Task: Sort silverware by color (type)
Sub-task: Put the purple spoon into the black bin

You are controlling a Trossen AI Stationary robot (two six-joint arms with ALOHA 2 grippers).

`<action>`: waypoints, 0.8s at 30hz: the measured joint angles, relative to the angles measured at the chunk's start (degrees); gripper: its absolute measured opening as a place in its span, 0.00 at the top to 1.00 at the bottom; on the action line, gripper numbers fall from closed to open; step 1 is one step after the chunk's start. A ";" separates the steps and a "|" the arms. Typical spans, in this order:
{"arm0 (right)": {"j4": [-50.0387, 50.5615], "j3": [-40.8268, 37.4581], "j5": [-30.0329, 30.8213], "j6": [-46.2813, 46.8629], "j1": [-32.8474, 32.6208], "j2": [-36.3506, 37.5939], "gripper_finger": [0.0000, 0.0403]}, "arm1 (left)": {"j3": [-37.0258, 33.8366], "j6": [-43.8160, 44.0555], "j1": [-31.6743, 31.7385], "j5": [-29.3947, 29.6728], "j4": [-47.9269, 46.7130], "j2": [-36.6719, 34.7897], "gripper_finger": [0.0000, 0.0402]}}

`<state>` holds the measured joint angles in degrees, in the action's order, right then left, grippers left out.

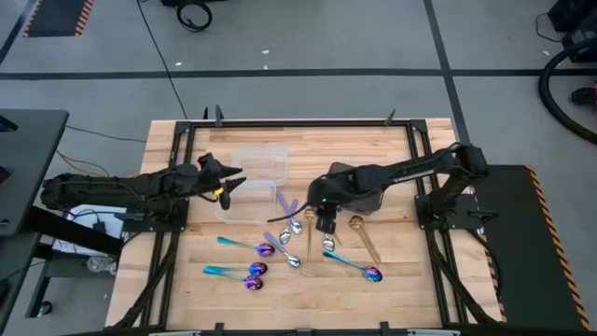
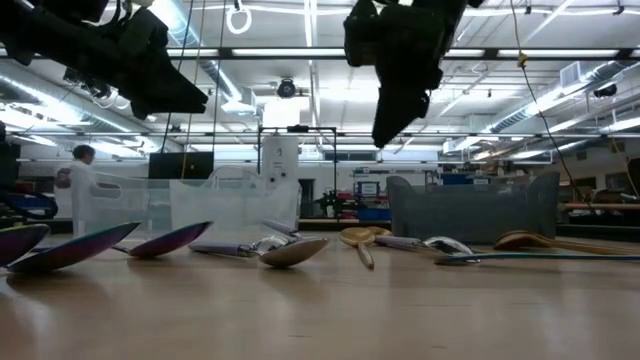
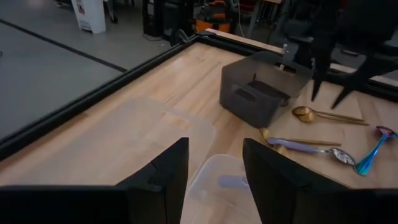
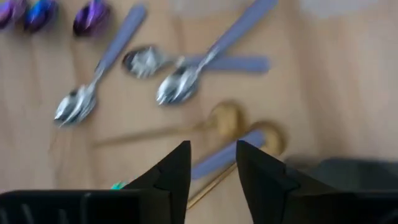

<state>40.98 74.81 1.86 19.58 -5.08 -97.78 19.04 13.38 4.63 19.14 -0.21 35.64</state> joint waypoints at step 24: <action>19.85 7.27 -4.72 22.03 -11.28 -7.63 0.56 | -0.02 0.74 2.57 -6.86 1.48 0.01 0.60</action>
<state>60.83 82.08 -2.86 41.61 -16.36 -105.41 19.03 14.11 7.20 12.28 1.28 35.65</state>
